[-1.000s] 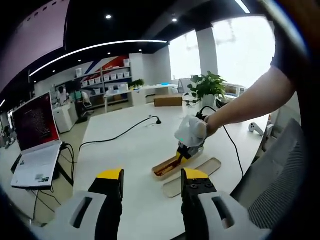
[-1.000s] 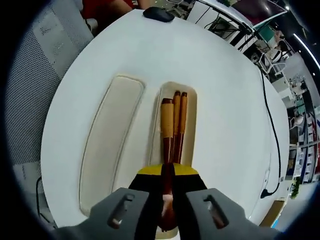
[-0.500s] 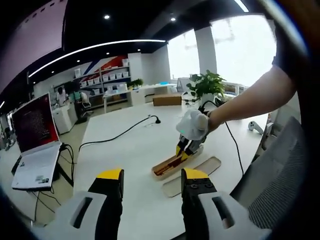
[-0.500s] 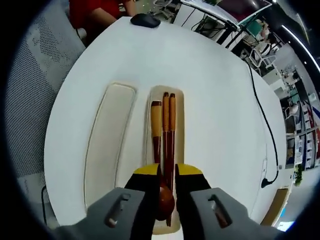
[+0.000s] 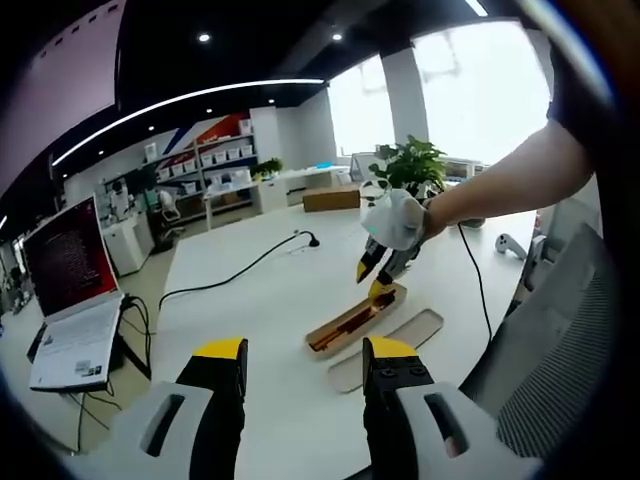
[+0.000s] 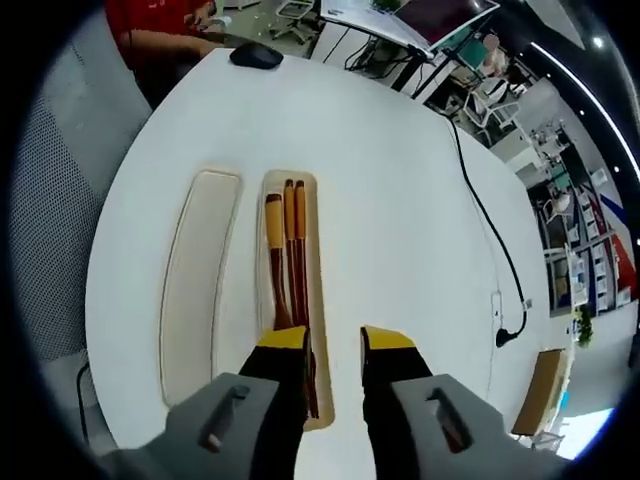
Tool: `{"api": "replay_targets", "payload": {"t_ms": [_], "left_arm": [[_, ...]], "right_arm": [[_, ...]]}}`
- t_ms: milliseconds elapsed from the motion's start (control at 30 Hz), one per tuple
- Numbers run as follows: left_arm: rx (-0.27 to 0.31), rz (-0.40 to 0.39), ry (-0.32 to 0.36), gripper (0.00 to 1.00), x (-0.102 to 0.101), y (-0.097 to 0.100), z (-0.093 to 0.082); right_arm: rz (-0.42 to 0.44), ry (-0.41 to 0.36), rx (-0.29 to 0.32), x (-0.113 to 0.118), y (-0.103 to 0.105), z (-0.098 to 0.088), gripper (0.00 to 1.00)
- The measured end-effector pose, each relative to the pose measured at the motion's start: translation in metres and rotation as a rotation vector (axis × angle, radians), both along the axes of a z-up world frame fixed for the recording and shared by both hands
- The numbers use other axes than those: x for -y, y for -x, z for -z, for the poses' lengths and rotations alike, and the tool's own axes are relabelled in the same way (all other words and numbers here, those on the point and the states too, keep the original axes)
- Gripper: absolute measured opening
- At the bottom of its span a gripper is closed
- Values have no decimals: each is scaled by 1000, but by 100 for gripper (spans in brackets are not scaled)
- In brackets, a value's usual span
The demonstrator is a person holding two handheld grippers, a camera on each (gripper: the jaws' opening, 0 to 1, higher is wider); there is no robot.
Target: Arrange the utensils inside the cutlery case until each visible utensil rests in its matching compartment.
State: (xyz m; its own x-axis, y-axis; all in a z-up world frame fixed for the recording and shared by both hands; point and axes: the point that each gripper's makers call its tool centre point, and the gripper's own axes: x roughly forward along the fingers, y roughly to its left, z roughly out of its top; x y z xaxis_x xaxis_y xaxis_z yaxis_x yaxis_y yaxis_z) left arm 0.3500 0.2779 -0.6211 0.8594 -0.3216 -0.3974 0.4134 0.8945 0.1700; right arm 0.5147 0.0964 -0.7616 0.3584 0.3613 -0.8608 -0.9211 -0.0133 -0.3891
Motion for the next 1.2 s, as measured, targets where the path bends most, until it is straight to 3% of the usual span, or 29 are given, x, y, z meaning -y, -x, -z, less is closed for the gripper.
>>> {"api": "replay_targets", "payload": {"t_ms": [67,300,467,767,933,1067,1200], "left_arm": [[2,6,-11,47,1,0,0],[-6,14,-13,47,4,2,1],[-16,29,-15,48,7,3,3],[-26,59,-50,48,12,5,6],[-40,85,-58,48,18,6,8],[-53,96,-60,48,20,8,11],[-55,89,-60,48,19,8,11]], "right_arm": [[16,-7,6,6,-1,-3,19],[58,-13,83,31,2,-23,38],[105,-38,58,49,16,-30,46],[124,-33,15,76,51,-29,51],[161,-66,-2,83,70,-40,59],[161,-69,30,89,82,-50,58],[199,-127,26,92,94,-60,60]]}}
